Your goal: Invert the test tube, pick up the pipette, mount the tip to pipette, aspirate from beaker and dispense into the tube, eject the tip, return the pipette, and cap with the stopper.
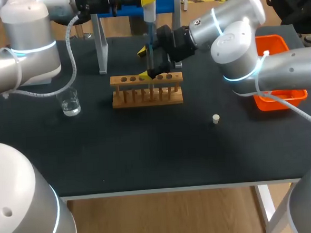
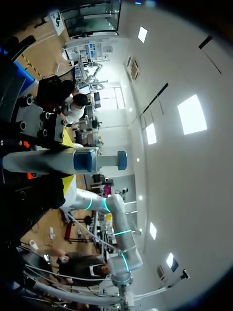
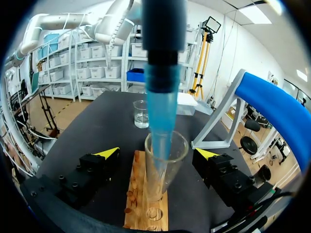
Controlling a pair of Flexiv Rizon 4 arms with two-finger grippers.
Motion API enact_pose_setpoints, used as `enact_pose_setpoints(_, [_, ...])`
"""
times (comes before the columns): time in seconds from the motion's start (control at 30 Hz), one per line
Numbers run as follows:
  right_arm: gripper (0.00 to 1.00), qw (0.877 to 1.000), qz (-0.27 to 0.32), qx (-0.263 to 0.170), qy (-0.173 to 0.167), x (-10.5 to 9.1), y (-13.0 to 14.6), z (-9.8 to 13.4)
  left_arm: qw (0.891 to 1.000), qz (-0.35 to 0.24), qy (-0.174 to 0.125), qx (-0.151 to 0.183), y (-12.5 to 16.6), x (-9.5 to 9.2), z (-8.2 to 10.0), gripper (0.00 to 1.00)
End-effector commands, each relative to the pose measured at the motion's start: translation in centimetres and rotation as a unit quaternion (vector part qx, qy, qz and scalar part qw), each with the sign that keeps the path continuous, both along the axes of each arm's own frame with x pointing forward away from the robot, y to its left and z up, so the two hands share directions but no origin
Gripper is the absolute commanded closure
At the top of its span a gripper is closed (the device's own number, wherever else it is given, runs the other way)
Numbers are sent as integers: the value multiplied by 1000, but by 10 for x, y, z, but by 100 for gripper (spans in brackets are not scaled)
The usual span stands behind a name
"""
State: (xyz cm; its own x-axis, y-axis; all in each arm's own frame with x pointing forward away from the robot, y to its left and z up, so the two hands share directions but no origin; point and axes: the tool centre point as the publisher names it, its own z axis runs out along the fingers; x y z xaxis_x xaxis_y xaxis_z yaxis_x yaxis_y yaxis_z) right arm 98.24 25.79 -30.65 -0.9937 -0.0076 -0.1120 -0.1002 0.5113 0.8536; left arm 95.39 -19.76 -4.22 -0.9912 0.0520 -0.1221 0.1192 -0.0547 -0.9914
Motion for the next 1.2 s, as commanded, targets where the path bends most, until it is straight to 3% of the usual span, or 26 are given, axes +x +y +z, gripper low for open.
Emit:
enact_pose_setpoints(0.03, [0,1000,1,3,1,-1,-5,1,1000,1,-1,2,0,-1,1,100])
enact_pose_setpoints(1.2, [0,1000,6,-1,-5,-3,-8,1,1000,-6,-17,11,-2,-6,-7,100])
